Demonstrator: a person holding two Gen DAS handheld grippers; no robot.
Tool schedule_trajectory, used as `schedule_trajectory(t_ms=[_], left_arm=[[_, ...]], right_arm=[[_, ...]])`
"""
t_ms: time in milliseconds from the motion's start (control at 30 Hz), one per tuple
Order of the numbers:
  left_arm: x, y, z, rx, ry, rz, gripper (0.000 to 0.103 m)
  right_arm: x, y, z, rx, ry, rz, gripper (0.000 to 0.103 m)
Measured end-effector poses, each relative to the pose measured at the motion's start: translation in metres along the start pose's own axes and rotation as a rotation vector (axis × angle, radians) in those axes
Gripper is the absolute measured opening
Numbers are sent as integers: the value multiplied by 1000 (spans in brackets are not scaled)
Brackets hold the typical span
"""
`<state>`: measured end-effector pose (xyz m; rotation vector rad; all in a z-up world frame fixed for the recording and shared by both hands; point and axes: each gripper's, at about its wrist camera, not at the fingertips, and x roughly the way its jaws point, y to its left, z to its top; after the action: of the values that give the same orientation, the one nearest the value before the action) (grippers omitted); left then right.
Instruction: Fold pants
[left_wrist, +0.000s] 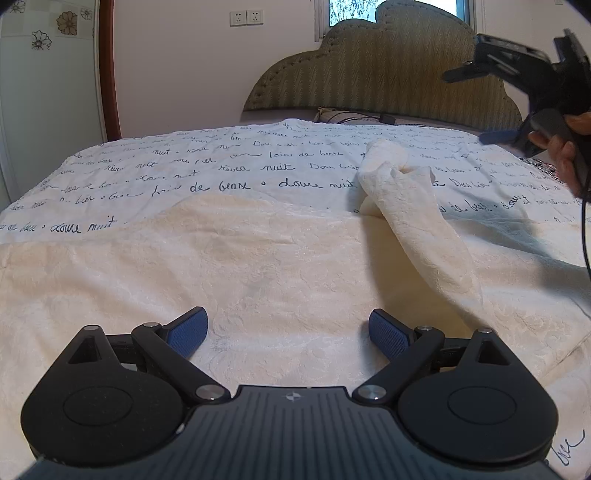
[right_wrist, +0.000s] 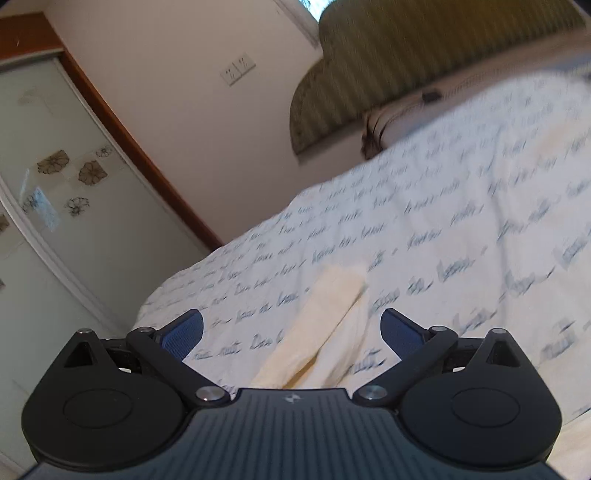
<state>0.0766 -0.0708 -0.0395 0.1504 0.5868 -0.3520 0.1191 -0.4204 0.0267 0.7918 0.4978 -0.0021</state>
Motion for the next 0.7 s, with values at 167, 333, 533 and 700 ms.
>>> schedule_trajectory(t_ms=[167,333,533,700], left_arm=[[0,0,0,0,0,0,96],[1,1,0,-3,0,-2,97],[2,-1,0,-5,0,-3,97],[2,-1,1,-13,-1,-8,96]], right_arm=[[60,-10,-14,298,129,284,97],[90,0,-32,243,216,70,82],[108,-11,-26,233,144,-15,78],[132,-26,-12,269,44,-69,53]])
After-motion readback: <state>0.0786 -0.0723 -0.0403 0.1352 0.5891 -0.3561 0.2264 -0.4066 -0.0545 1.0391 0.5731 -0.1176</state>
